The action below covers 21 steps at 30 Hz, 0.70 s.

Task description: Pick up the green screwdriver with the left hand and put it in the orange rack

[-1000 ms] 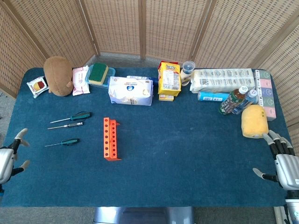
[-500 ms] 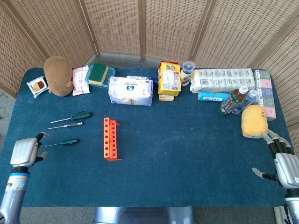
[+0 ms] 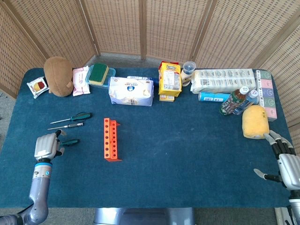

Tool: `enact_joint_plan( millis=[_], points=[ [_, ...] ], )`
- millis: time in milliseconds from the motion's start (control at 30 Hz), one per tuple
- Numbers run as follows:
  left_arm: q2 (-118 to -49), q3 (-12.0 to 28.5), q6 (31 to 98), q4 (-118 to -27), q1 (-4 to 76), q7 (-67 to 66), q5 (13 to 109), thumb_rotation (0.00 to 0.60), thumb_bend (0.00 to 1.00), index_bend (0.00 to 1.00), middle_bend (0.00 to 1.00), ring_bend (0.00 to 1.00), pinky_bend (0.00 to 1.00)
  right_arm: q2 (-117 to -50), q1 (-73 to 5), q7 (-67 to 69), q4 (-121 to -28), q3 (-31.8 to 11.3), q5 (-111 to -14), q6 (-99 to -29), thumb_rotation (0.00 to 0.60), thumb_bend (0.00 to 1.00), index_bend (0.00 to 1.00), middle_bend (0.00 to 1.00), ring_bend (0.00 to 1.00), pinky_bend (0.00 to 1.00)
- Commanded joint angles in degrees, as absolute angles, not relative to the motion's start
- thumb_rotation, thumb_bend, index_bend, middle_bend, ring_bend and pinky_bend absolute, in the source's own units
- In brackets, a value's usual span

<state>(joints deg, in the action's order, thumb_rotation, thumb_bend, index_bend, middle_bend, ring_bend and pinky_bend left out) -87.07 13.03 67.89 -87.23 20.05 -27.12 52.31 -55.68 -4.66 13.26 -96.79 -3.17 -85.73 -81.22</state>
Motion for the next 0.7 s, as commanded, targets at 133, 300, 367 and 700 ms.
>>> enact_joint_plan(
  millis=[133,300,367,700],
  points=[
    [-89.04,13.54,66.56,-86.14,22.18,-29.83,48.71,0.600,0.28,0.37,0.89,1.00,1.00,-55.67,-4.68,13.31,-96.80,-3.12,-85.69,-81.15,0.600,0.15,0.05,0.03,0.00,0.00],
    [-90.07,13.70,66.28,-85.65,23.26,-30.87,46.96,0.600,0.28,0.37,0.89,1.00,1.00,-55.60,-4.73,13.59,-96.72,-3.20,-85.47,-81.06,0.600,0.15,0.05,0.03,0.00,0.00],
    [-90.33,13.67,66.23,-85.57,23.53,-31.22,46.38,0.600,0.28,0.37,0.89,1.00,1.00,-55.53,-4.75,13.80,-96.66,-3.25,-85.39,-81.04,0.600,0.16,0.05,0.03,0.00,0.00],
    [-91.87,13.49,66.21,-84.68,25.13,-33.19,43.53,0.600,0.33,0.39,0.89,1.00,1.00,-55.19,-4.69,14.94,-96.40,-3.32,-85.44,-81.24,0.600,0.16,0.05,0.03,0.00,0.00]
  ],
)
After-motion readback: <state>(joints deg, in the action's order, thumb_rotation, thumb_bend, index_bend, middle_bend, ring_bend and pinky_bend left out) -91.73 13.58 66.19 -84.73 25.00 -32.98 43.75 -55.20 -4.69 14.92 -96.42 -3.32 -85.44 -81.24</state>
